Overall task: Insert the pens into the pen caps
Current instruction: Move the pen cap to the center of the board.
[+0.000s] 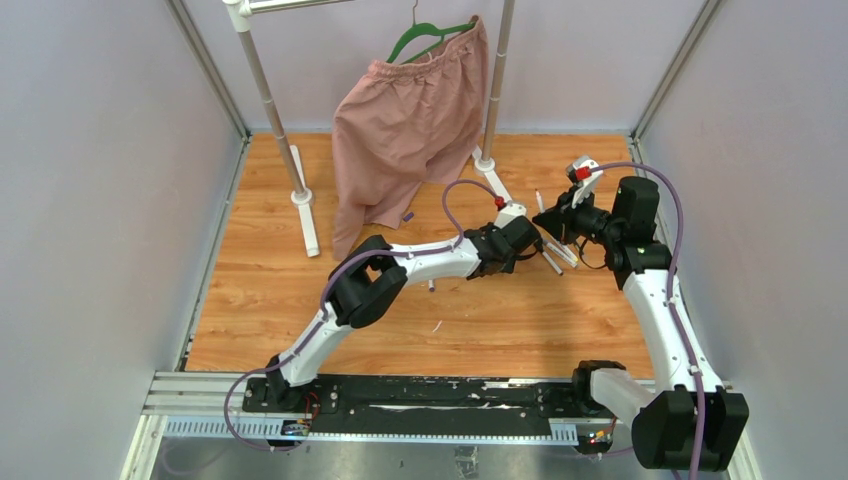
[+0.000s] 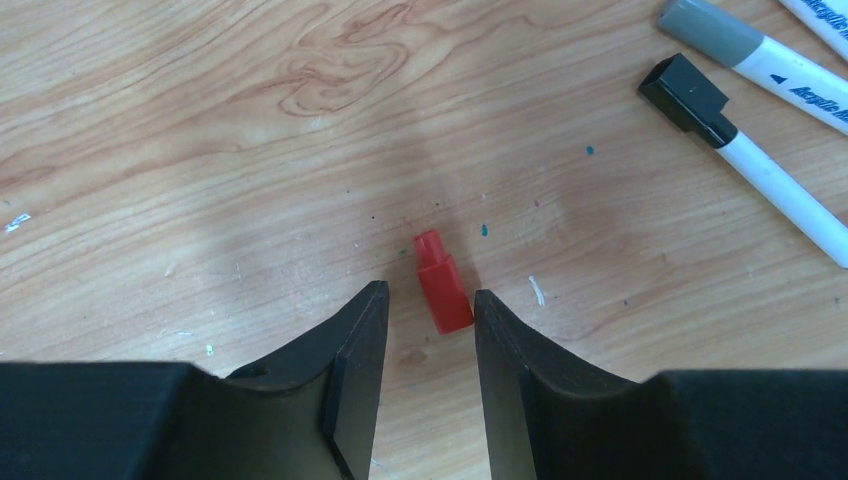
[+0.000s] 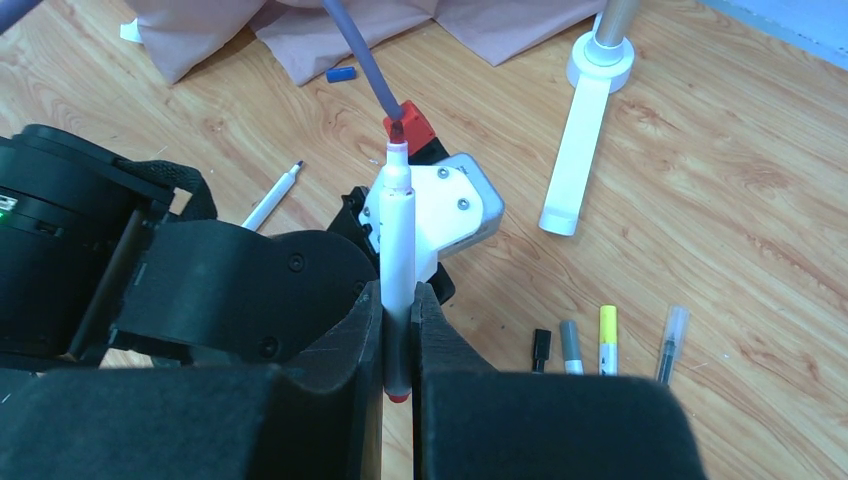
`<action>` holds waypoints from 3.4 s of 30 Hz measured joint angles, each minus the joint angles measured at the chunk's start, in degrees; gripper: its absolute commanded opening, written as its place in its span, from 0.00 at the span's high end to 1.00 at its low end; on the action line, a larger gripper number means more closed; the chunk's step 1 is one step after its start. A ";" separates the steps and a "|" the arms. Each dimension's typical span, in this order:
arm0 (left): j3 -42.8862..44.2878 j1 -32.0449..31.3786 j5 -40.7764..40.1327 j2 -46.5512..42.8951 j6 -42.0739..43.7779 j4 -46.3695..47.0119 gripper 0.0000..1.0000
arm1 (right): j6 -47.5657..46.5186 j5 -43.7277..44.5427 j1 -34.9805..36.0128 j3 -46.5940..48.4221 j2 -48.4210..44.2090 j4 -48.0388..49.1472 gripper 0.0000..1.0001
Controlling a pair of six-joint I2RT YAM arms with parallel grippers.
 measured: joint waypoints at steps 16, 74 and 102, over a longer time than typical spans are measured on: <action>2.95 -0.02 -0.57 2.01 1.22 -2.01 0.89 | 0.61 -0.35 -0.22 0.00 0.00 0.48 1.00; -40.87 7.32 34.03 -34.27 64.02 -8.61 0.85 | 3.80 -8.22 -0.24 -1.11 -1.84 2.95 1.00; -45.31 7.85 26.88 -45.48 48.52 -4.00 0.60 | 3.96 -8.28 -0.61 -1.75 -1.99 3.26 1.00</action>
